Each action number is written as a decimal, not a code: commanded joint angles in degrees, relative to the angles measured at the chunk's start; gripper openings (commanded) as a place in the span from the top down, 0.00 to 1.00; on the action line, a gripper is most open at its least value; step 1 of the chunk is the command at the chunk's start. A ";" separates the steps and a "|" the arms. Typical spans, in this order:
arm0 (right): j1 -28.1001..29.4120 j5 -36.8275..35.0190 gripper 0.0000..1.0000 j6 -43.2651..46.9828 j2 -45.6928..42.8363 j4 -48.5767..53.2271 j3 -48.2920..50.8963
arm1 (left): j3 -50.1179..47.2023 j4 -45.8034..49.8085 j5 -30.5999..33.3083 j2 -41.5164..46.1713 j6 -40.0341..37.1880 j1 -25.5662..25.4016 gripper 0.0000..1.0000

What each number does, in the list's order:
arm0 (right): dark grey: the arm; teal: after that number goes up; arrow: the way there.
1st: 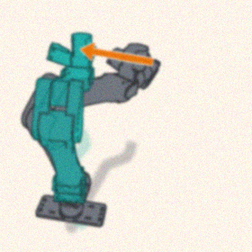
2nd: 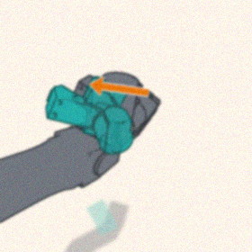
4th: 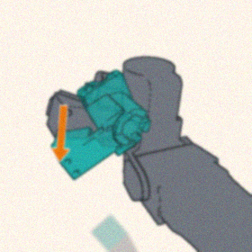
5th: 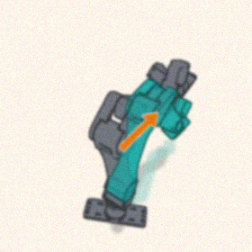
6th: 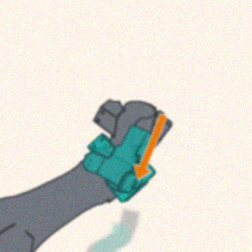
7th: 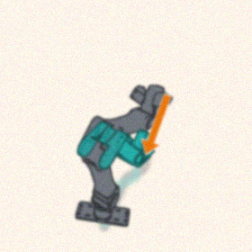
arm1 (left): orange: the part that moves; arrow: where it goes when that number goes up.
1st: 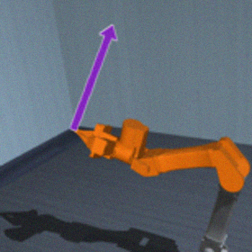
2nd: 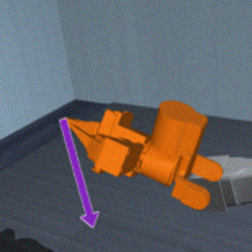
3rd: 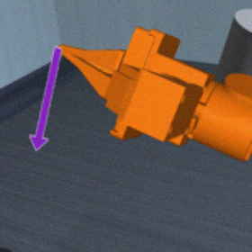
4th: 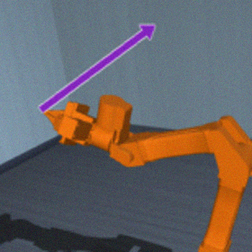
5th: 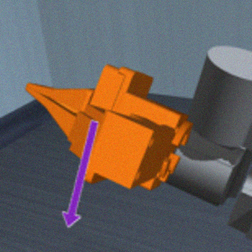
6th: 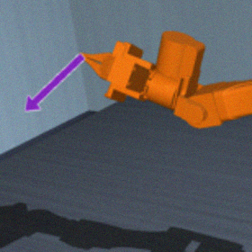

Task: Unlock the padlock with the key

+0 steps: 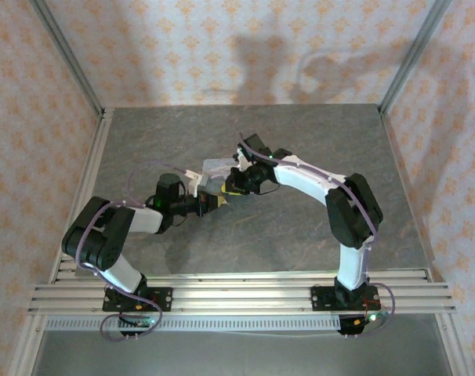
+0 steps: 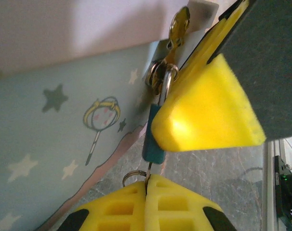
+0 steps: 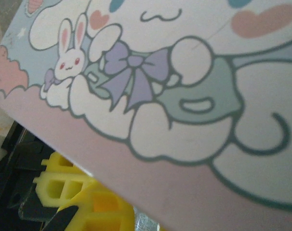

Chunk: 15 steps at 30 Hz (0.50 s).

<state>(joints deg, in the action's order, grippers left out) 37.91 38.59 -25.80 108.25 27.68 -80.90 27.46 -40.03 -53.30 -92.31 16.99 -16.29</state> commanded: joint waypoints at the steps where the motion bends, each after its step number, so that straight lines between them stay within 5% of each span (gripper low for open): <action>1: 1.68 0.17 1.00 -2.15 0.42 -2.57 2.15 | 0.98 -1.68 4.07 -1.17 -1.11 -1.21 1.00; 11: 2.61 -2.77 0.97 -5.66 1.86 -8.33 6.35 | -2.76 -2.61 8.78 -2.65 -2.03 -1.94 1.00; 15: 2.87 -5.04 0.82 -7.94 1.44 -10.98 8.56 | -2.68 1.08 10.14 -2.41 -4.47 -2.49 1.00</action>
<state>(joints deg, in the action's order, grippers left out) 40.16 35.42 -31.09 109.56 19.09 -74.00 24.88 -39.27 -46.87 -94.91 15.44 -18.57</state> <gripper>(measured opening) 0.152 0.046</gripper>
